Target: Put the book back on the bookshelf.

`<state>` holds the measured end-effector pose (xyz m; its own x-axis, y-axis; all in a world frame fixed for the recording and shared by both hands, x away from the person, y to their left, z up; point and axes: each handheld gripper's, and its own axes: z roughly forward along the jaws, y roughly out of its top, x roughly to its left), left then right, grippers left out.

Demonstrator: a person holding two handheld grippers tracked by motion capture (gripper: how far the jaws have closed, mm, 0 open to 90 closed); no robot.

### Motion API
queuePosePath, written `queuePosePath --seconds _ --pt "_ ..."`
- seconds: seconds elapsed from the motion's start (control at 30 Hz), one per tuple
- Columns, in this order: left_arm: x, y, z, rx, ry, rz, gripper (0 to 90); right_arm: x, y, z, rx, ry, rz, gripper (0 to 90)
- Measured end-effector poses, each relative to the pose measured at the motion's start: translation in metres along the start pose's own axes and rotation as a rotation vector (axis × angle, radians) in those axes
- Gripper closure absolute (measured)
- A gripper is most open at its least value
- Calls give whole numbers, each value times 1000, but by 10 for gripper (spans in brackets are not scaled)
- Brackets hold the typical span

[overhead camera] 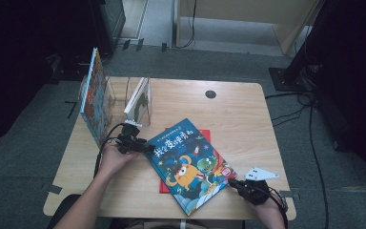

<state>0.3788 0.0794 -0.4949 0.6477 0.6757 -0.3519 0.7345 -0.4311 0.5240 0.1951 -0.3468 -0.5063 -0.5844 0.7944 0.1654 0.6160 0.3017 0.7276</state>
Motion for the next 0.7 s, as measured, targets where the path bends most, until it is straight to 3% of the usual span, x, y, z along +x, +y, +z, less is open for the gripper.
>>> queuePosePath --seconds 0.13,0.33,0.7 --pt "-2 -2 0 5 -12 -1 417 -8 4 3 -9 -27 17 888" --pt "-8 -3 -1 14 15 39 388 -18 12 10 -13 -57 18 882" --pt "-8 -13 -5 -1 5 -21 399 -28 26 18 -25 -64 36 893"
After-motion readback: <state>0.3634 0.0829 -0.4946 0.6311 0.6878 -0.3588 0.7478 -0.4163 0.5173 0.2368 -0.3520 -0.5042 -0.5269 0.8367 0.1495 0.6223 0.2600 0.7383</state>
